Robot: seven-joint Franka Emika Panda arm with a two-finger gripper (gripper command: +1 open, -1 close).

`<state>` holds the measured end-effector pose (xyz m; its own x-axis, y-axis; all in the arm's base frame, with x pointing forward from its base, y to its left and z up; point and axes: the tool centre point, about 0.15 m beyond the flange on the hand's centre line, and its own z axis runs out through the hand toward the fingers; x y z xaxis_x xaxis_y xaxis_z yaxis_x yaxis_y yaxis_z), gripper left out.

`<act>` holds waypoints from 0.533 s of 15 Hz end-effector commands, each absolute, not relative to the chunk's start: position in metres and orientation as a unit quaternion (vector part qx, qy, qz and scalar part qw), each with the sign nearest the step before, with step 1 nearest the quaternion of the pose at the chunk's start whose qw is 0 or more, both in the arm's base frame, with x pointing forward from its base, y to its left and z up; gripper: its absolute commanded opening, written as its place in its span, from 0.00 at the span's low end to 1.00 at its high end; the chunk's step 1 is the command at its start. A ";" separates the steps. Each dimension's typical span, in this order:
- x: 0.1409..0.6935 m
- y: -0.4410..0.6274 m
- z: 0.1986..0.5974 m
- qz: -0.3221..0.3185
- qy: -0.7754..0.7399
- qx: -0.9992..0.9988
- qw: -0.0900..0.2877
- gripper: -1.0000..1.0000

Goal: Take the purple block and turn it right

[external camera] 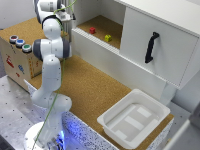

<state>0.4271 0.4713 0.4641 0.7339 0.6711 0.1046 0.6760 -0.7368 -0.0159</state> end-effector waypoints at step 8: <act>0.410 0.439 0.445 -0.066 0.142 -0.987 0.029 0.00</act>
<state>0.4033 0.4544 0.4651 0.9962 -0.0560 0.0669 -0.0574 -0.9982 0.0194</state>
